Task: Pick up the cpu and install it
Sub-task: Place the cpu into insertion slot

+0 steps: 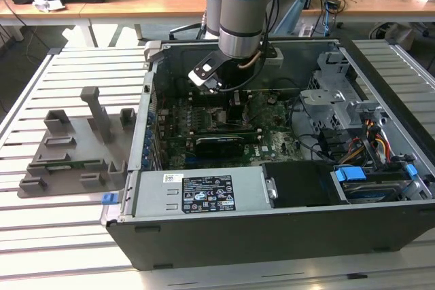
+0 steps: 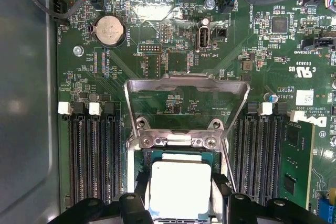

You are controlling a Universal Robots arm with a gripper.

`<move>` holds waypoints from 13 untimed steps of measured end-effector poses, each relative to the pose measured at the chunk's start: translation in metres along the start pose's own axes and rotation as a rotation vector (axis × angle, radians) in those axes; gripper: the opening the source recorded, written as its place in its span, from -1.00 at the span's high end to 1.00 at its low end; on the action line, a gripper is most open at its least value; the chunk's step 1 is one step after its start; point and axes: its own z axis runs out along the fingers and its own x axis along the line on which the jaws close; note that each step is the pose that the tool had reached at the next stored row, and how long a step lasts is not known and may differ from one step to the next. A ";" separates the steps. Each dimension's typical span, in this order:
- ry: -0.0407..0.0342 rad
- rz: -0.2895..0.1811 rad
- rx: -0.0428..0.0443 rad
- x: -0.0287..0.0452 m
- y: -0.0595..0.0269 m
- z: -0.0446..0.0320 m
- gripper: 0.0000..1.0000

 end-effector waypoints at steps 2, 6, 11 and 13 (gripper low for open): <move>-0.0043 -0.023 -0.0005 0.0000 -0.0004 -0.0008 -0.09; -0.0075 -0.043 -0.0006 0.0001 -0.0018 -0.0015 -0.09; -0.0079 -0.043 -0.0004 0.0004 -0.0018 0.0001 -0.09; -0.0080 -0.043 -0.0002 0.0004 -0.0019 0.0013 -0.09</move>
